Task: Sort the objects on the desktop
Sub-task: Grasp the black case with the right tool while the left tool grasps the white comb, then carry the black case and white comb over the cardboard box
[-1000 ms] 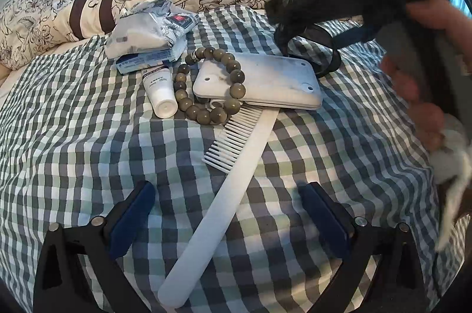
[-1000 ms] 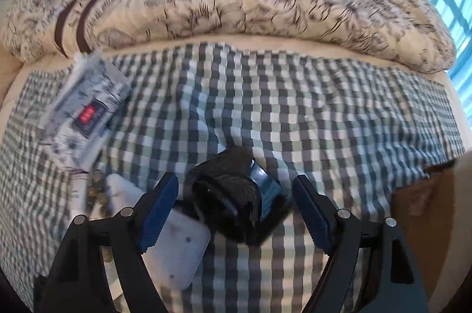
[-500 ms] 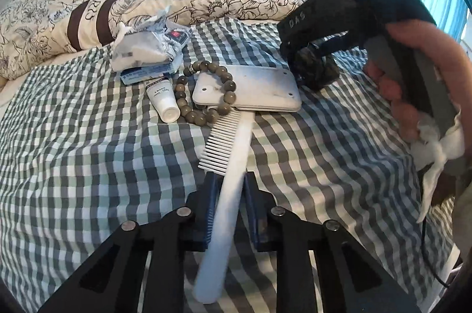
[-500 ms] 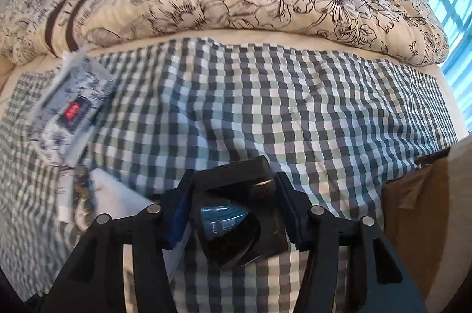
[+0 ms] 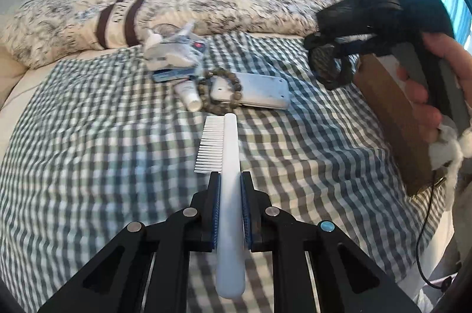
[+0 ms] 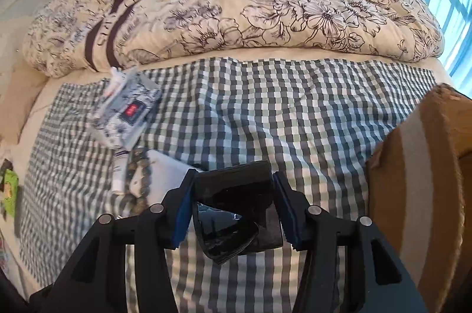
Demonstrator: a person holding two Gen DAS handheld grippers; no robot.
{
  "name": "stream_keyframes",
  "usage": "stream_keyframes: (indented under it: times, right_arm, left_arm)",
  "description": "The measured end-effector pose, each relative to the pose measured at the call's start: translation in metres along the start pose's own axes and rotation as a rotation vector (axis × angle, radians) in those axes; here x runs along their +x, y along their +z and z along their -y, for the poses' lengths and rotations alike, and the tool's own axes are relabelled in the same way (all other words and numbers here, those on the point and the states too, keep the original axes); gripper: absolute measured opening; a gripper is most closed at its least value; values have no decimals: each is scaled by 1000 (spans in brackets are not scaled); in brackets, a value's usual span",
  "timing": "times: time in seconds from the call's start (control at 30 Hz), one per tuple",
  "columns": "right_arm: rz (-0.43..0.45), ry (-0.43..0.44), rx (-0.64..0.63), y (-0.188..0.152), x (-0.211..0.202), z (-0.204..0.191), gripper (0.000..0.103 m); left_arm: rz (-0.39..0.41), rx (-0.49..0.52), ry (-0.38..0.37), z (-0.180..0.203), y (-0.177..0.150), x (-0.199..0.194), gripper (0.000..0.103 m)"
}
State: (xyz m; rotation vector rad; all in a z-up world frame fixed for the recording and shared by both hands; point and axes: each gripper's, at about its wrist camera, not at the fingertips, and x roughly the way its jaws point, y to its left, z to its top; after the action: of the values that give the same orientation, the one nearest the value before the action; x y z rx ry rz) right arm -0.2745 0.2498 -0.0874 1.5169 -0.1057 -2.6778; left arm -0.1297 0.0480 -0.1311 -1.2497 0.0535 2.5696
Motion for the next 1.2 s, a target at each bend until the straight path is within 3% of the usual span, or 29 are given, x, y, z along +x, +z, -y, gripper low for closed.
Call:
stream_keyframes:
  times: [0.17,0.53,0.8,0.97,1.2]
  right_arm:
    - [5,60,9,-11,-28,1,50]
    - [12,83,-15,-55,-82,-1,50]
    - [76,89,-52,-87,-153,3,50]
    - [122,91,-39,-99,-195,28,50]
    - [171,45,8,-109,-234,87,50]
  left_arm:
    - [6,-14,26,-9,-4,-22,13]
    - [38,-2,67,-1,-9,-81,13]
    - [62,2,61,21,3,-124,13]
    - [95,42,25,57,29,-137,13]
    - [123,122,-62,140,71,-132,13]
